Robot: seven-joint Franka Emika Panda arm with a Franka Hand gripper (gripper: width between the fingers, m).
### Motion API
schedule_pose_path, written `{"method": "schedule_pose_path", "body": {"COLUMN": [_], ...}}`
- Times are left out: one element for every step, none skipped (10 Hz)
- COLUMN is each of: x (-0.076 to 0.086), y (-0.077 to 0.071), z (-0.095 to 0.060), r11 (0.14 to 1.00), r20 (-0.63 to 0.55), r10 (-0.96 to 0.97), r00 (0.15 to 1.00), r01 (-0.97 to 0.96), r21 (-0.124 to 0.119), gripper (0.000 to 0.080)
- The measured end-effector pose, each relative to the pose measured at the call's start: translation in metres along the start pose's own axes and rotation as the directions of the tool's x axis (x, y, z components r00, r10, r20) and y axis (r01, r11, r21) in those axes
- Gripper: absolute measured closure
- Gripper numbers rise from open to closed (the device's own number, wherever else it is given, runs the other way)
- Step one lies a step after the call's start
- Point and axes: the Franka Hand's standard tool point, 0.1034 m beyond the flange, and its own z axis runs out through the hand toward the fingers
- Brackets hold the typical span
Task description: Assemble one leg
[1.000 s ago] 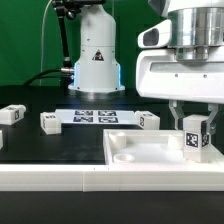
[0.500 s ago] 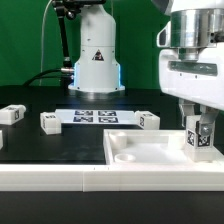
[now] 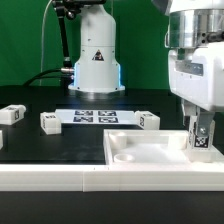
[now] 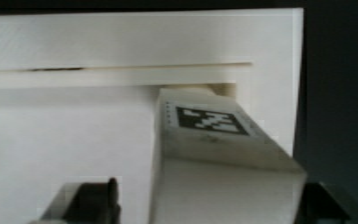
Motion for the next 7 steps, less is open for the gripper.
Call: {"method": "schedule_pose_path", "body": {"x": [0.0004,0.0003,-0.0007,-0.0024,-0.0039,-0.0055,-0.0060], "y": [-0.0001,-0.0001,-0.0002,0.0001,0.0008,0.0020,0.0030], "z": [0.0003,0.0000,0.0005,0.0008,0.0016,0.0036,0.0063], "r11": [0.998,0.987,0.966,0.936,0.898,0.846,0.790], "r20": [-0.001,-0.001,-0.005,-0.005,-0.005,-0.006,-0.005], "r10": [-0.063,-0.163,-0.259,-0.351,-0.439,-0.534,-0.614], "r00": [0.998,0.987,0.966,0.937,0.898,0.846,0.790], "r01": [0.063,0.163,0.259,0.351,0.439,0.534,0.614], "r21": [0.005,0.004,0.010,0.010,0.008,0.004,0.000], "gripper": [0.0225,0.0225,0.0165,0.0154,0.0154,0.0151,0.0151]}}
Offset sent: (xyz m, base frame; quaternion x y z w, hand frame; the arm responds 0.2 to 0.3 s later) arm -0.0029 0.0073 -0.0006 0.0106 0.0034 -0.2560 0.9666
